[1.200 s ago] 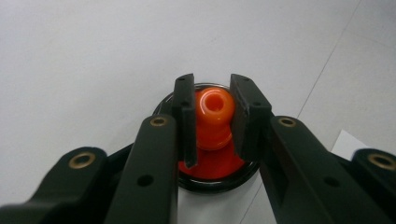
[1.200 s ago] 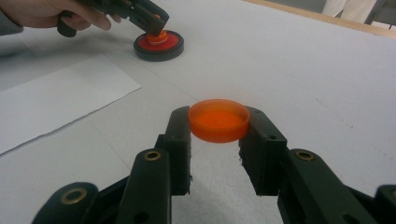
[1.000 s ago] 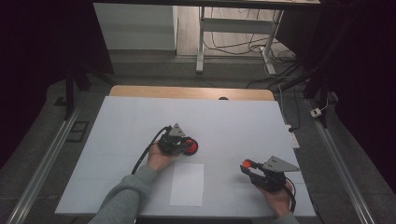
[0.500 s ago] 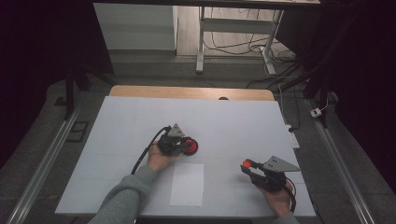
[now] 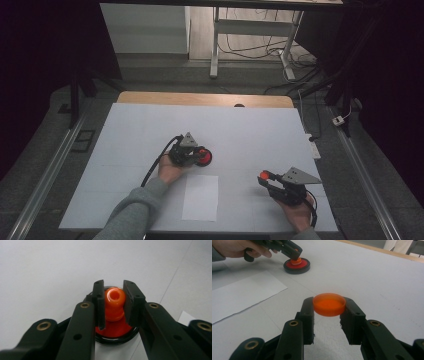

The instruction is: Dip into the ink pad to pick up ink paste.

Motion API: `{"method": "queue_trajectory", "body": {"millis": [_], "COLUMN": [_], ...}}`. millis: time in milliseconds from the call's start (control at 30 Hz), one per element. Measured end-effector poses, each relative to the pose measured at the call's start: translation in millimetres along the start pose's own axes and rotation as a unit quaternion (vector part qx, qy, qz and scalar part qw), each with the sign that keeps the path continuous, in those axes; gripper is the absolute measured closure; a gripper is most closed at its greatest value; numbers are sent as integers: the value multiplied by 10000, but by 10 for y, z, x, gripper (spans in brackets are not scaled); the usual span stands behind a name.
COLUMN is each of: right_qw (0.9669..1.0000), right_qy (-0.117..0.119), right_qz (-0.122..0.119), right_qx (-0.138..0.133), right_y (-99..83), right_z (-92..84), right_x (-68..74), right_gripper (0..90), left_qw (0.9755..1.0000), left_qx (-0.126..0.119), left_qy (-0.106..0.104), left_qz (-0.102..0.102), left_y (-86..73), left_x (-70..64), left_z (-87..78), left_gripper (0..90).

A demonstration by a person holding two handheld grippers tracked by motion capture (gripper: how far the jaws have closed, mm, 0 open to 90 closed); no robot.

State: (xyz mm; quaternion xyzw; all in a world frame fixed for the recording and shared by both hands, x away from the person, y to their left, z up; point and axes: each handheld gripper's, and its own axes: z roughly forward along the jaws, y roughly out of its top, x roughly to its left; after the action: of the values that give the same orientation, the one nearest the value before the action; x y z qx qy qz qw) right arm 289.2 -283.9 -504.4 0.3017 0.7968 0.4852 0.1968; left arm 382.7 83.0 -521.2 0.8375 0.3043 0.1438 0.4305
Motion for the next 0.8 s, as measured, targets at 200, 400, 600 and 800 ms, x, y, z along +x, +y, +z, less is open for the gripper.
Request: {"method": "queue_trajectory", "body": {"millis": [200, 400, 600, 800], "right_qw": [10000, 10000, 10000, 10000], "right_qy": [-8, -7, -15, -19], "right_qz": [25, 2, 23, 24], "right_qx": [-18, -30, -25, -25], "right_y": [-4, 7, 0, -1], "right_z": [-4, -11, -4, -5], "right_x": [-16, 0, -13, -14], "right_gripper": [644, 644, 644, 644], "left_qw": [9982, 9978, 9981, 9991], "left_qx": [-543, -622, -543, -305], "left_qy": [-195, -222, -230, -254], "left_qz": [-133, -81, -197, -144], "left_y": [207, 260, 222, 181], "left_x": [-29, -52, 13, 14], "left_z": [-297, -366, -314, -182], "left_gripper": [732, 730, 729, 729]}}
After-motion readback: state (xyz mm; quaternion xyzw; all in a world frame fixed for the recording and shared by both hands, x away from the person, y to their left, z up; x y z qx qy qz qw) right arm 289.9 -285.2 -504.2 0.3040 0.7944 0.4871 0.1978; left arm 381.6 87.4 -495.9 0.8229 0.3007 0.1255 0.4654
